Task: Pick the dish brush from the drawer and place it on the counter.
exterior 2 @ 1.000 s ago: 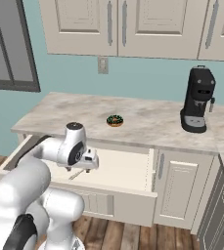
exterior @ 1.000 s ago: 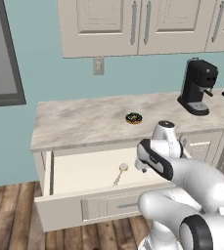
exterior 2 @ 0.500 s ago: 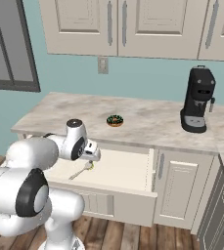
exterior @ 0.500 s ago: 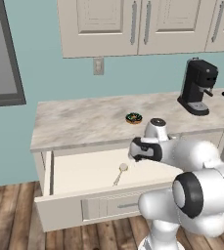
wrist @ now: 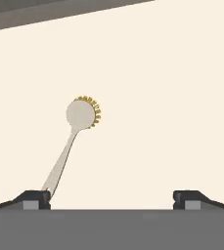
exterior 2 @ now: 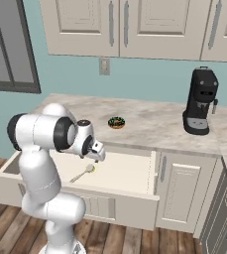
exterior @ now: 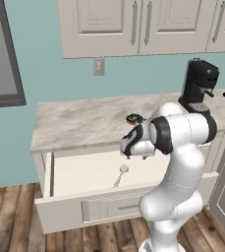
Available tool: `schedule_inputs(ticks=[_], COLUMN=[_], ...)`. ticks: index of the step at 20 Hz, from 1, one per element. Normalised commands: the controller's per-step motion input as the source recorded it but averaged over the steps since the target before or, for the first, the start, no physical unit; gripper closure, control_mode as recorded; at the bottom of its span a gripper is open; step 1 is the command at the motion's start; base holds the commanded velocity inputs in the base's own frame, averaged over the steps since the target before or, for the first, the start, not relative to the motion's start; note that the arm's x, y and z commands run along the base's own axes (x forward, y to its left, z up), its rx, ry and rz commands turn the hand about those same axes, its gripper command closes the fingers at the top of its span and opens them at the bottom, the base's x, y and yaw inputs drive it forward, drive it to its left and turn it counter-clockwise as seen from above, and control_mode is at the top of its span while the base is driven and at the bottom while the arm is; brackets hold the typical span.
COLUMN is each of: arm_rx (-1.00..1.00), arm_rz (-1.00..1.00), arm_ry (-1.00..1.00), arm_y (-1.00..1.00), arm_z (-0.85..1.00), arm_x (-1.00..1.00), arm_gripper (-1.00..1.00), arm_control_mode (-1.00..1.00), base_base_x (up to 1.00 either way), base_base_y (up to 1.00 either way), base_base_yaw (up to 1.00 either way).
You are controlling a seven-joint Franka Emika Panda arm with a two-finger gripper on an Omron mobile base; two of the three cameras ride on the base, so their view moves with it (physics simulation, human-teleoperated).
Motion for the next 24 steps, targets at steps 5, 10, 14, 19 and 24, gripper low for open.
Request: schedule_inputs(ticks=[5, 10, 14, 19, 24], arm_rx=[-0.01, 0.00, -0.01, -0.04, -0.05], arm_rz=[-0.08, -0.02, -0.02, -0.03, -0.02], arm_ry=[0.02, 0.00, 0.00, 0.00, 0.00], arm_y=[0.42, 0.19, 0.10, 0.21, 0.23], arm_z=[-0.96, -0.83, -0.72, -0.66, -0.56], arm_x=[0.50, 0.43, 0.28, 0.37, 0.15], arm_gripper=[-1.00, -1.00, -1.00, -1.00, 1.00], arm_control_mode=[-1.00, -1.00, -1.00, -1.00, -1.00], base_base_x=[0.00, 0.00, 0.00, 0.00, 0.00], base_base_y=[0.00, 0.00, 0.00, 0.00, 0.00], base_base_yaw=[0.00, 0.00, 0.00, 0.00, 0.00])
